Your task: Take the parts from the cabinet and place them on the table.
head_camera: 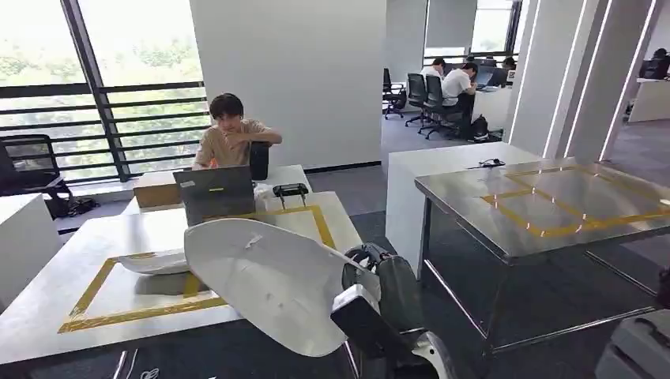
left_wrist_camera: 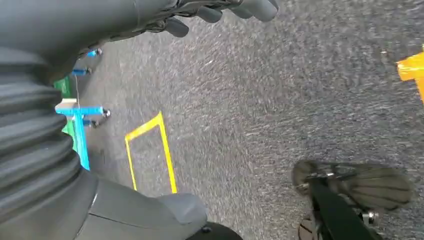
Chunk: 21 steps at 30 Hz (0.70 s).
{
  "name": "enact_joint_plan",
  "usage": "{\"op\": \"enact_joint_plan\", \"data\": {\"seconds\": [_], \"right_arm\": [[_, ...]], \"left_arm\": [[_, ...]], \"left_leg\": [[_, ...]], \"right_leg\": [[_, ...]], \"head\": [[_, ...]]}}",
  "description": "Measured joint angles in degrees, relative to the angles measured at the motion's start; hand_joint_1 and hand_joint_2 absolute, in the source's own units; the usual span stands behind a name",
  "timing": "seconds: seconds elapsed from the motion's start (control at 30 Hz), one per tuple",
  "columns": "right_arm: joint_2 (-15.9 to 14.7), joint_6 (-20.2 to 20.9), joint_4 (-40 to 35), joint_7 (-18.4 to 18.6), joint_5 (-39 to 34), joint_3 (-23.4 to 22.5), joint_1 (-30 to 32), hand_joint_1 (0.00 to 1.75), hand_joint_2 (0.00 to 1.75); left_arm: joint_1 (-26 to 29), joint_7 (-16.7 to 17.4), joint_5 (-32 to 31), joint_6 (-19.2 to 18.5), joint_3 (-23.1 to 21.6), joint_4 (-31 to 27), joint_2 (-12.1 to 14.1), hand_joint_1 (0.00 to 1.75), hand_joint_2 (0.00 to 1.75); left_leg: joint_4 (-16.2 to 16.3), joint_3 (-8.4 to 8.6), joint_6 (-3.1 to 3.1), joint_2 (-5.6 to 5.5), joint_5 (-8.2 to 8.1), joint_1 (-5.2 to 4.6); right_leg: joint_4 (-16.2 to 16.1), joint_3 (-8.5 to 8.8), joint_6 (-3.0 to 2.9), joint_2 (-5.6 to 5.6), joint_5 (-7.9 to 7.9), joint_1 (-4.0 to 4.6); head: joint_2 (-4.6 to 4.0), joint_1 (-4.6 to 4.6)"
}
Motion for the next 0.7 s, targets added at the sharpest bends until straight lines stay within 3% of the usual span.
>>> {"op": "enact_joint_plan", "data": {"seconds": [0.03, 0.07, 0.1, 0.13, 0.17, 0.2, 0.3, 0.33, 0.37, 0.4, 0.43, 0.47, 0.5, 0.53, 0.57, 0.63, 0.67, 0.7], "right_arm": [[-0.07, 0.02, 0.0, 0.0, 0.02, 0.0, -0.01, 1.75, 1.75], [-0.13, 0.02, 0.0, -0.02, 0.02, 0.0, -0.02, 1.75, 1.75], [-0.22, 0.0, 0.0, -0.09, 0.02, -0.02, -0.02, 1.75, 1.75], [-0.26, -0.02, -0.02, -0.11, 0.02, -0.02, -0.04, 1.75, 1.75], [-0.33, -0.11, -0.02, -0.15, 0.02, -0.02, -0.1, 1.75, 1.75], [-0.46, -0.2, -0.02, -0.11, 0.02, -0.06, -0.22, 1.75, 1.75], [-0.61, -0.63, -0.02, -0.07, 0.02, -0.11, -0.24, 1.75, 1.75], [-0.7, -0.63, -0.04, 0.07, -0.07, -0.11, -0.33, 1.75, 1.75], [-0.79, -0.55, -0.07, 0.48, -0.48, -0.15, -0.39, 1.75, 1.75], [-0.89, -0.52, -0.07, 0.87, -0.61, -0.15, -0.42, 1.75, 1.75], [-1.18, -0.55, -0.07, 1.4, -0.92, -0.17, -0.44, 1.75, 1.75], [-1.51, -0.59, -0.04, 1.57, -1.07, -0.17, -0.28, 1.75, 1.75], [-1.81, -0.7, -0.04, 1.73, -1.22, -0.17, -0.17, 1.75, 1.75], [-1.95, -0.76, -0.04, 1.9, -1.44, -0.2, -0.13, 1.75, 1.75], [-2.03, -0.85, -0.04, 1.9, -1.51, -0.17, -0.16, 1.75, 1.75], [-2.12, -1.16, -0.07, 1.88, -1.51, -0.17, -0.2, 1.75, 1.75], [-2.23, -1.31, -0.07, 1.77, -1.53, -0.17, -0.24, 1.75, 1.75], [-2.36, -1.42, -0.07, 1.62, -1.59, -0.2, -0.22, 1.75, 1.75]], "left_arm": [[0.05, 0.13, -0.02, -0.11, -0.02, 0.0, 0.0, 0.0, 1.75], [0.06, 0.18, -0.09, -0.13, -0.02, 0.0, 0.04, 0.0, 1.75], [0.02, 0.18, -0.15, -0.15, -0.04, -0.02, 0.09, 0.0, 1.75], [-0.09, 0.18, -0.2, -0.2, -0.04, -0.04, 0.15, 0.0, 1.75], [-0.3, 0.18, -0.26, -0.37, -0.07, -0.04, 0.11, 0.0, 1.75], [-0.51, 0.22, -0.33, -0.57, -0.11, -0.04, 0.11, 0.0, 1.75], [-0.51, 0.44, -0.5, -0.63, -0.11, -0.02, 0.09, 0.0, 1.75], [-0.5, 0.55, -0.5, -0.63, -0.11, -0.02, 0.09, 0.0, 1.75], [-0.45, 0.61, -0.55, -0.63, -0.11, -0.04, 0.09, 0.0, 1.75], [-0.58, 0.7, -0.61, -0.63, -0.11, -0.07, 0.13, 0.0, 1.75], [-0.77, 0.7, -0.63, -0.63, -0.11, -0.07, 0.11, 0.0, 1.75], [-0.79, 0.72, -0.63, -0.63, -0.11, -0.04, 0.04, 0.0, 1.75], [-0.69, 0.72, -0.63, -0.63, -0.11, -0.04, 0.02, 0.0, 1.75], [-0.56, 0.79, -0.61, -0.63, -0.09, -0.02, 0.02, 0.0, 1.75], [-0.5, 0.79, -0.61, -0.63, -0.09, -0.04, 0.02, 0.0, 1.75], [-0.54, 0.77, -0.61, -0.63, -0.09, -0.04, 0.02, 0.0, 1.75], [-0.55, 0.74, -0.61, -0.63, -0.09, -0.02, 0.0, 0.0, 1.75], [-0.53, 0.7, -0.59, -0.63, -0.09, -0.04, 0.0, 0.0, 1.75]], "left_leg": [[-0.44, 0.43, -0.01, 0.04, 0.77, 0.0], [-3.25, 2.11, 0.03, 0.17, 2.44, -0.01], [-8.21, 4.95, 0.15, 0.76, 4.77, -0.02], [-13.9, 8.19, 0.33, 2.11, 6.92, -0.04], [-17.19, 9.69, 0.65, 5.63, 6.07, -0.61], [-17.42, 9.88, 1.67, 5.41, 6.55, -0.58], [-17.13, 9.35, 2.55, 3.17, 6.57, -0.72], [-17.42, 9.44, 3.03, 2.65, 6.87, -0.35], [-17.45, 9.39, 3.23, 2.2, 6.99, -0.24], [-17.45, 9.32, 3.47, 1.92, 7.07, -0.13], [-17.44, 9.24, 3.68, 1.41, 7.11, -0.13], [-17.41, 9.18, 3.71, 0.8, 7.11, -0.14], [-17.39, 9.16, 3.73, 0.36, 7.1, -0.17], [-17.35, 9.16, 3.73, -0.05, 7.1, -0.17], [-17.27, 9.17, 3.72, -0.36, 7.09, -0.17], [-17.18, 9.27, 3.64, -0.98, 7.05, -0.15], [-17.14, 9.31, 3.47, -1.2, 7.01, -0.15], [-17.1, 9.08, 2.94, -1.4, 7.09, -0.45]], "right_leg": [[0.03, 0.0, 0.0, -0.85, -0.02, 0.01], [0.07, 0.02, 0.08, -1.58, -0.08, 0.02], [0.2, 0.07, 0.22, -2.33, -0.19, 0.02], [0.39, 0.17, 0.41, -3.02, -0.39, 0.02], [0.61, 0.16, 0.75, -3.56, -0.63, 0.32], [0.97, -0.02, 1.07, -4.05, -0.85, 0.78], [0.73, 0.3, 1.55, -5.71, -0.95, 0.91], [0.9, 0.22, 1.9, -5.82, -1.24, 0.85], [2.32, -0.35, 2.45, -2.4, -2.4, 0.34], [5.27, -1.53, 2.69, -0.09, -4.29, 0.2], [10.01, -3.7, 2.93, 1.38, -6.6, 0.07], [15.25, -6.26, 3.08, 2.01, -8.63, 0.04], [18.59, -8.07, 3.11, 2.15, -9.43, 0.07], [19.31, -8.78, 3.06, 2.16, -8.81, 0.06], [17.35, -8.14, 2.91, 2.16, -7.05, 0.05], [8.42, -4.2, 2.55, 2.2, -2.03, 0.0], [2.35, -1.46, 2.26, 2.52, 0.37, -0.04], [1.33, -1.08, 2.24, 2.8, -0.47, 0.27]], "head": [[0.0, 0.02], [0.0, 0.0], [0.0, 0.02], [0.02, 0.02], [0.0, 0.0], [0.02, 0.04], [0.0, 0.15], [0.02, 0.2], [0.0, 0.17], [0.02, 0.26], [0.0, 0.2], [0.02, 0.24], [0.0, 0.22], [0.0, 0.24], [0.0, 0.22], [0.0, 0.22], [0.0, 0.22], [0.0, 0.2]]}}
